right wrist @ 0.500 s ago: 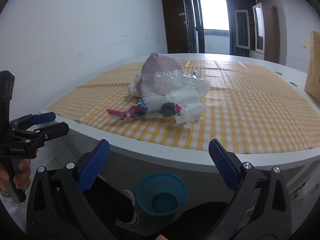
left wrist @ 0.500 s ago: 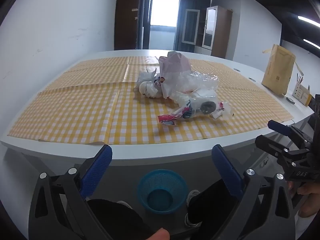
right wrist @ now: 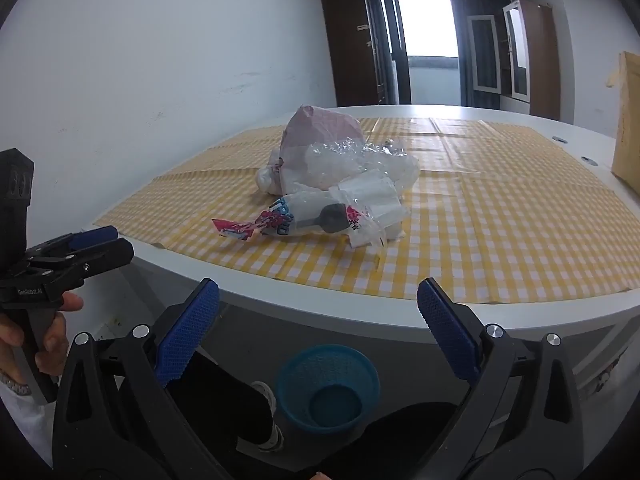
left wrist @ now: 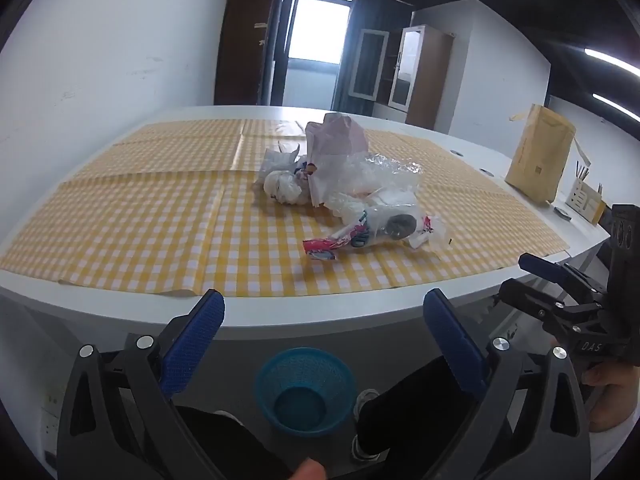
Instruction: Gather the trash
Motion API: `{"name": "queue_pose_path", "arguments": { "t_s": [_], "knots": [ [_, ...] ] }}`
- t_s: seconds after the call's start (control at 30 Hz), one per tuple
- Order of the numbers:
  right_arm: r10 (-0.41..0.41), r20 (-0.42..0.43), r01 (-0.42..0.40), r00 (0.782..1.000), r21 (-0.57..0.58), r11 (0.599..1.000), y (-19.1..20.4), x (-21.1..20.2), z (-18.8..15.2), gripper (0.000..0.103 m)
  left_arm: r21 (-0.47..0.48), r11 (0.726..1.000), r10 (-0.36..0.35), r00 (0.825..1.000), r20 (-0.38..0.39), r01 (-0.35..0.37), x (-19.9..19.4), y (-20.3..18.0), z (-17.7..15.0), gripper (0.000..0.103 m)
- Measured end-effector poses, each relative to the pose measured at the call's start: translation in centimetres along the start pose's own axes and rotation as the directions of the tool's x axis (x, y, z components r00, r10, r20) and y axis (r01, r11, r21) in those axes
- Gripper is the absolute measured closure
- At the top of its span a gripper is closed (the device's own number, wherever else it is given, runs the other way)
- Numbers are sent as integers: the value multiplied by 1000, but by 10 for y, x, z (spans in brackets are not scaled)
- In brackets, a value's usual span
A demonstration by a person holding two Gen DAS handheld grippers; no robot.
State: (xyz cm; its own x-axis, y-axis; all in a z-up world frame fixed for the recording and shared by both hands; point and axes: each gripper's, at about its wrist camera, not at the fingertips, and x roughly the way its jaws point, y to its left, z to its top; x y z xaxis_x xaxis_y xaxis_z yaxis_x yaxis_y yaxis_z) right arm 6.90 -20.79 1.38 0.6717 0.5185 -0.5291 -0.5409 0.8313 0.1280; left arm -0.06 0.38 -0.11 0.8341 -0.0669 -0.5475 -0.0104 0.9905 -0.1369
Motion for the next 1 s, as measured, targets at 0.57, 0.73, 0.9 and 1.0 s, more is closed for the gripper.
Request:
{"name": "queue_pose_path", "arguments": {
  "t_s": [0.57, 0.73, 0.9, 1.0],
  "knots": [
    [11, 1, -11, 1000, -14, 1000, 6, -3, 0, 9, 32, 997, 65, 997, 40, -66, -3, -4, -2, 6],
    [13, -5, -13, 1000, -10, 1000, 4, -2, 0, 9, 33, 999, 41, 999, 25, -42, -2, -3, -1, 6],
    [13, -11, -13, 1000, -9, 1000, 5, 0, -2, 9, 38, 999, 25, 1000, 11, -25, 0, -4, -3, 6],
    [12, -13, -13, 1000, -12, 1000, 6, 1, -3, 9, 32, 999, 20, 1000, 8, -21, 0, -4, -4, 6]
  ]
}}
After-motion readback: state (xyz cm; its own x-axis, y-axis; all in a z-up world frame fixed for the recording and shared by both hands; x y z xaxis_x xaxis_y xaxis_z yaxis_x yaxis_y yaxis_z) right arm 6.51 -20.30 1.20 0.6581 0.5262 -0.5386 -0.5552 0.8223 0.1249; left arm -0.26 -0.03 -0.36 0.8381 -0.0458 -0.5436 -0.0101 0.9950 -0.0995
